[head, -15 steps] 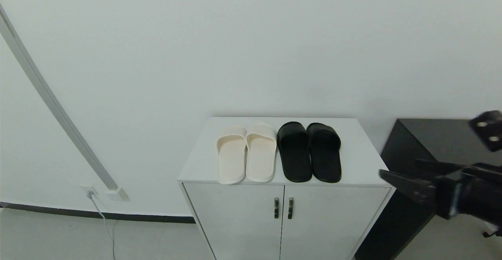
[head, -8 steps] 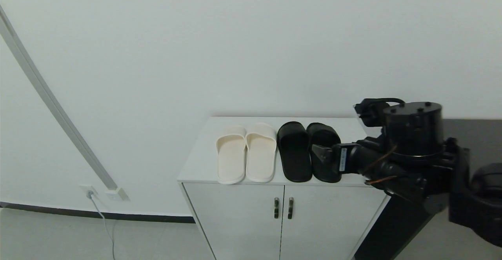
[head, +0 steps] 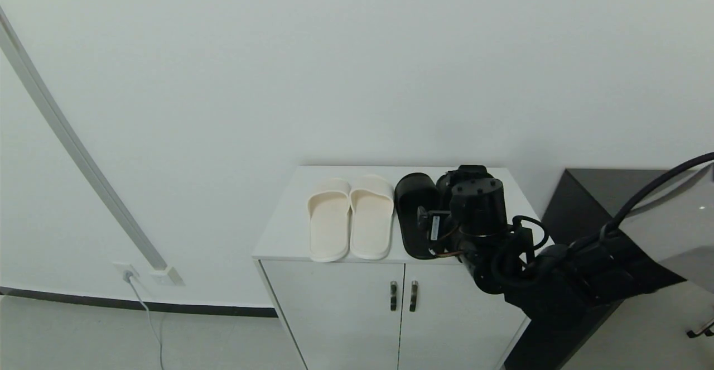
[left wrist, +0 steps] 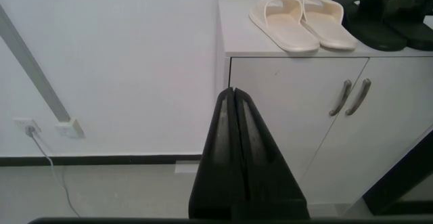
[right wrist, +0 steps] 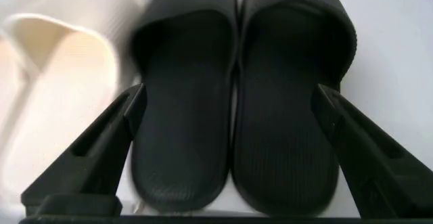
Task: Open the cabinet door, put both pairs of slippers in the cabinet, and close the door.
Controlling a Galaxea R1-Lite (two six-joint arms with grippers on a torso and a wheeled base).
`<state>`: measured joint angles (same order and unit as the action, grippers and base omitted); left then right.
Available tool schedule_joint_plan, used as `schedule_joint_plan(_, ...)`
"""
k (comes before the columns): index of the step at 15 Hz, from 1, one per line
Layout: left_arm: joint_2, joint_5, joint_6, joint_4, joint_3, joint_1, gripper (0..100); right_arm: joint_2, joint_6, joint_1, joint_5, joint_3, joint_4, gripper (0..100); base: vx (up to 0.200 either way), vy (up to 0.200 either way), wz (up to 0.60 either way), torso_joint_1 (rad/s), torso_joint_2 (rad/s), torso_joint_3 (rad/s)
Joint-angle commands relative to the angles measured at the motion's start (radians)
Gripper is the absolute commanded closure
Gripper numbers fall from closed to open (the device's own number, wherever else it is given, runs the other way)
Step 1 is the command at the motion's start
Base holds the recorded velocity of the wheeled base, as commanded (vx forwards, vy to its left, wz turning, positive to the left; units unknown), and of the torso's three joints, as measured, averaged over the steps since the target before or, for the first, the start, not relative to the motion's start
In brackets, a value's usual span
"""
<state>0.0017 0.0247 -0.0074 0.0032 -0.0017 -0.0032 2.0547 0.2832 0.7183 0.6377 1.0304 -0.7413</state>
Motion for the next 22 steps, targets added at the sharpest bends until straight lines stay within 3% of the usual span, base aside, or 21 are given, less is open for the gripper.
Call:
schedule_joint_plan(1,0.000,0.000,0.000,0.000,0.000,0.000,100,0.074,-0.001,-0.010,0.008,0.051,0.000,0,0.000,0.000,0.00,0.000,0.00,0.000)
schedule_joint_plan(13,0.000,0.000,0.000,0.000,0.000,0.000,100,0.306,-0.102,-0.125,-0.001,0.389,0.008,0,0.000,0.000,0.00,0.000,0.00,0.000)
schedule_joint_plan(17,0.000,0.000,0.000,0.000,0.000,0.000,100,0.328,-0.121,-0.135,-0.006,0.421,0.010,0,0.000,0.000,0.00,0.000,0.00,0.000)
schedule_joint_plan(18,0.000,0.000,0.000,0.000,0.000,0.000,100,0.329,-0.121,-0.135,-0.012,0.422,0.013,100,0.000,0.000,0.00,0.000,0.00,0.000)
schedule_joint_plan(22,0.000,0.000,0.000,0.000,0.002,0.000,100,0.331,-0.122,-0.143,-0.018,0.421,0.008,100,0.000,0.000,0.00,0.000,0.00,0.000)
